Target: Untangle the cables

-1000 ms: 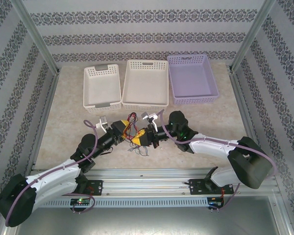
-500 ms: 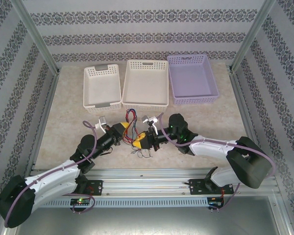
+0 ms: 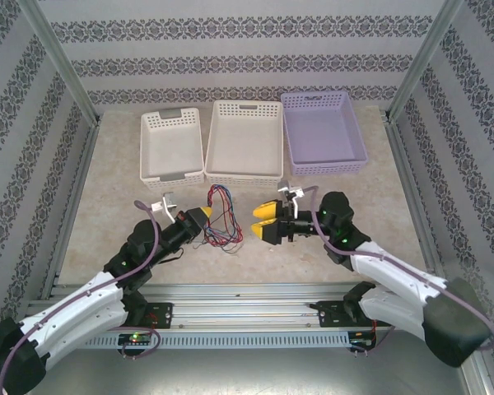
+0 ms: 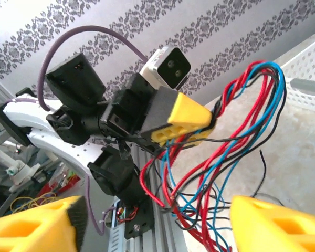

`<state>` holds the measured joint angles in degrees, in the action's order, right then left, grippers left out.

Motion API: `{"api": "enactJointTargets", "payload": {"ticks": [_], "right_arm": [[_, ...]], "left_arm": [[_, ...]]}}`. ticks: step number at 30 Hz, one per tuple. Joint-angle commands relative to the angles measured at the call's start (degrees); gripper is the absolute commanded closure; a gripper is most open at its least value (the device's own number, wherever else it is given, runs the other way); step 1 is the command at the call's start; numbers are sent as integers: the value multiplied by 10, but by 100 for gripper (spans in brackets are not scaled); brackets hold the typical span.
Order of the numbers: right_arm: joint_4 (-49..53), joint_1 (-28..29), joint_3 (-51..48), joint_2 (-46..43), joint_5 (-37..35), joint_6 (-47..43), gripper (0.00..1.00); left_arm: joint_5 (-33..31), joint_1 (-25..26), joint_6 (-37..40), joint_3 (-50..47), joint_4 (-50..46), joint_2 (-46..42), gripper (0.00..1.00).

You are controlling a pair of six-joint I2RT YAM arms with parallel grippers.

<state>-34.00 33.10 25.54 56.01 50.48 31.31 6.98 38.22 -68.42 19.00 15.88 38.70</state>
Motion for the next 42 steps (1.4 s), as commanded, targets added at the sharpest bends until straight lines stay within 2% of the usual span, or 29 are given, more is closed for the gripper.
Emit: {"api": "enactJointTargets", "payload": {"ticks": [1, 5, 10, 14, 20, 27, 33, 39, 42], "right_arm": [[58, -5, -10, -48, -53, -22, 22], [109, 2, 24, -44, -101, -35, 20], [151, 21, 82, 43, -132, -40, 20], [172, 61, 118, 105, -190, -59, 20], [192, 90, 150, 156, -276, -69, 28], [235, 118, 159, 180, -311, -99, 46], [223, 122, 123, 170, -322, -98, 44], [206, 141, 129, 192, -337, -89, 45], [213, 156, 146, 202, -370, -97, 45]], "left_arm": [[-10, 6, 95, 37, -86, 18, 100], [0, 16, 142, 70, -91, 63, 100], [-31, 48, 201, 109, -119, 89, 100], [-56, 78, 230, 122, -126, 101, 100], [-96, 124, 265, 126, -136, 97, 100], [-145, 138, 276, 117, -147, 57, 100], [-180, 138, 276, 107, -150, 13, 100], [-164, 140, 267, 103, -122, 26, 100], [-157, 142, 264, 102, -107, 34, 100]]}}
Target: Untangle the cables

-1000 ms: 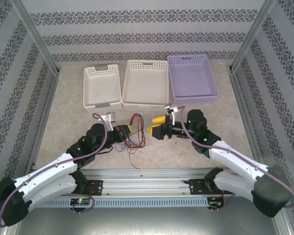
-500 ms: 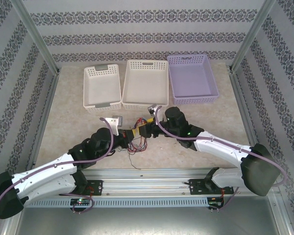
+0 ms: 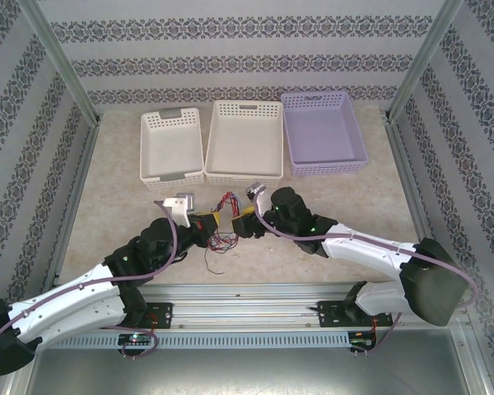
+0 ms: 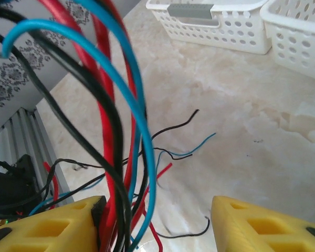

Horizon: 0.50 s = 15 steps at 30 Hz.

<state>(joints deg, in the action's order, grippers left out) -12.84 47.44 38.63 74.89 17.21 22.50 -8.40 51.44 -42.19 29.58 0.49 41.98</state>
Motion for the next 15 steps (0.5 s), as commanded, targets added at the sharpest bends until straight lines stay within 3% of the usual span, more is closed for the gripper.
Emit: {"api": "enactJointTargets", "payload": {"ticks": [1, 2, 5, 7, 15], "right_arm": [[-2, 16, 15, 15, -42, -9, 45], [-5, 19, 16, 16, -48, -10, 46], [17, 25, 21, 6, -78, -25, 67], [42, 25, 16, -16, -120, -35, 76], [236, 26, 38, -80, -326, -116, 84]], "left_arm": [[-1, 11, 1, -3, 49, 2, 100], [2, 12, 1, -3, 50, 3, 100], [4, 15, 7, 0, 36, -11, 100], [1, 14, 16, 5, 12, -26, 100], [13, 15, 64, 32, -108, -61, 100]]}}
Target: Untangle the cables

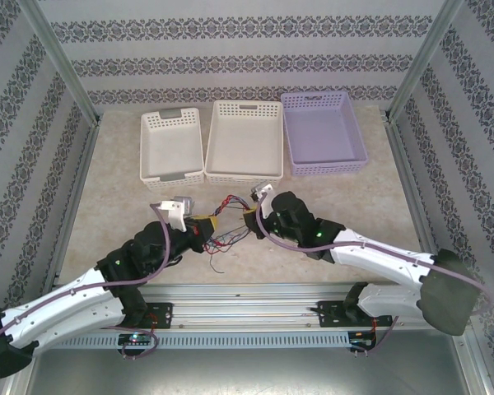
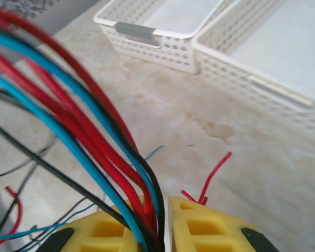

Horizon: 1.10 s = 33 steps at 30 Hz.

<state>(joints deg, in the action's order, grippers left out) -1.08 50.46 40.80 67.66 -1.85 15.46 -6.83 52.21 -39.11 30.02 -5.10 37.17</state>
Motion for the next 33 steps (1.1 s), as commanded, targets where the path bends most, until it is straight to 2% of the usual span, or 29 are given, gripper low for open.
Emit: {"api": "enactJointTargets", "payload": {"ticks": [1, 10, 17, 20, 24, 28, 33], "right_arm": [[142, -4, 23, -9, -162, -54, 85], [274, -5, 71, -27, -416, -93, 90], [273, -12, 92, -81, -483, -115, 86], [286, -41, 96, -115, -434, -97, 84], [298, -87, 80, -164, -309, -59, 79], [309, -121, 63, -194, -177, -12, 62], [319, -147, 50, -216, -49, 35, 49]], "left_arm": [[1, 7, 38, 30, -65, -13, 100], [5, 7, 96, 70, -186, -4, 100], [-13, 6, 139, 87, -220, 24, 100], [-20, 6, 145, 84, -217, 52, 100], [-17, 6, 136, 62, -164, 65, 100], [-15, 6, 123, 49, -112, 83, 100], [17, 6, 101, 49, -48, 136, 100]]}}
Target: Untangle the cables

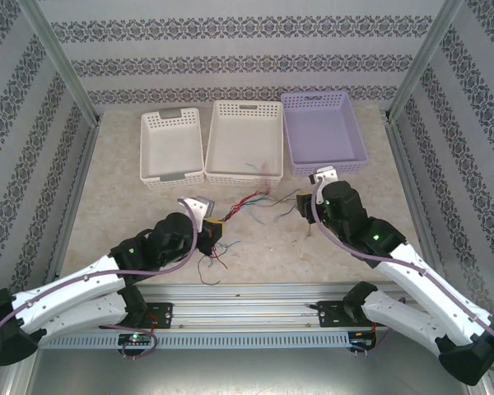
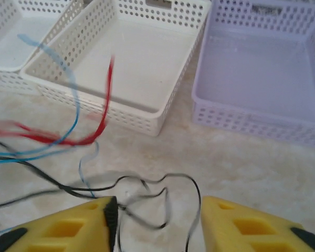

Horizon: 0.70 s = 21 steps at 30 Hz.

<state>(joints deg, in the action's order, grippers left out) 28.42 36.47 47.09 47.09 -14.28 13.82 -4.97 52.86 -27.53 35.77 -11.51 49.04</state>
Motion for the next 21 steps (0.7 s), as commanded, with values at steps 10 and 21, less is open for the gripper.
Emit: {"api": "enactJointTargets", "payload": {"ticks": [10, 21], "right_arm": [[-125, 8, -95, -33, 341, 200, 44], [-347, 83, -208, 15, 313, 293, 52]], "left_arm": [[47, 0, -52, -8, 128, 95, 100], [84, 0, -105, -32, 244, 123, 100]]}}
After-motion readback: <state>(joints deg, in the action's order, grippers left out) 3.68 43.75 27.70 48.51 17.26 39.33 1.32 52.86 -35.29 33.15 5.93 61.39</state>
